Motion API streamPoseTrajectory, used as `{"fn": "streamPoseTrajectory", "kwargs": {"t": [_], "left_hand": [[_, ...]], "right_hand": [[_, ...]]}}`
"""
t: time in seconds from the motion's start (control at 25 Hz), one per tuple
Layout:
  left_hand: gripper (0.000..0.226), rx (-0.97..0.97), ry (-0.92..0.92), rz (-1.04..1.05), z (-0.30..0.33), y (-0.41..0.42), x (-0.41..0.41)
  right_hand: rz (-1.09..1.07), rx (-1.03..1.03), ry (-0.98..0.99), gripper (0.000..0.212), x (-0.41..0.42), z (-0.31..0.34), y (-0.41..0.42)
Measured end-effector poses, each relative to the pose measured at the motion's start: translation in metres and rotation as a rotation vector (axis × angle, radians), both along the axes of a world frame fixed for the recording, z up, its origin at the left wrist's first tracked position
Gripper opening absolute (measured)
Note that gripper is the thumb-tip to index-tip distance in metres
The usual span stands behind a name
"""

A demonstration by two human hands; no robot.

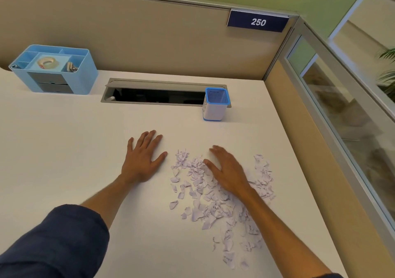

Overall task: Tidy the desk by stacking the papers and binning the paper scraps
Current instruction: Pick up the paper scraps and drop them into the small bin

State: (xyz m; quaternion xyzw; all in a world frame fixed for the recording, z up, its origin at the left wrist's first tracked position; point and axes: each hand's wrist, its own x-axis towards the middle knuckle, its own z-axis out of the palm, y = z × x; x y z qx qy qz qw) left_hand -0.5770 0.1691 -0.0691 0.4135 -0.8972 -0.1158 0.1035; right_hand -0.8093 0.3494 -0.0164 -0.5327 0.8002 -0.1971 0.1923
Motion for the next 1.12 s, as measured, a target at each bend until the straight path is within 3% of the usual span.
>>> {"fn": "streamPoseTrajectory", "kwargs": {"t": [0.12,0.24,0.52,0.68,0.88,0.96,1.12], "left_hand": [[0.069,0.003,0.005,0.007,0.001,0.003,0.0],[0.07,-0.002,0.002,0.058,0.002,0.01,-0.001],[0.075,0.038,-0.001,0.118,-0.003,0.034,0.007],[0.074,0.025,0.014,0.108,-0.002,0.032,0.007],[0.074,0.007,0.024,0.11,-0.003,0.032,0.006],[0.074,0.004,0.026,0.111,-0.003,0.032,0.006],[0.074,0.002,0.025,0.113,-0.003,0.032,0.005]], "right_hand": [[-0.286,-0.059,0.164,0.068,-0.038,-0.003,0.02],[-0.496,0.089,0.001,0.082,-0.054,-0.006,0.035],[-0.113,0.105,0.008,0.07,0.015,-0.011,0.033],[-0.227,-0.069,0.19,0.067,0.012,0.007,0.036],[-0.225,0.375,0.295,0.101,0.001,0.024,0.039],[-0.161,0.394,0.328,0.094,0.006,0.022,0.037],[-0.004,0.309,0.391,0.062,0.015,0.027,0.026]]}}
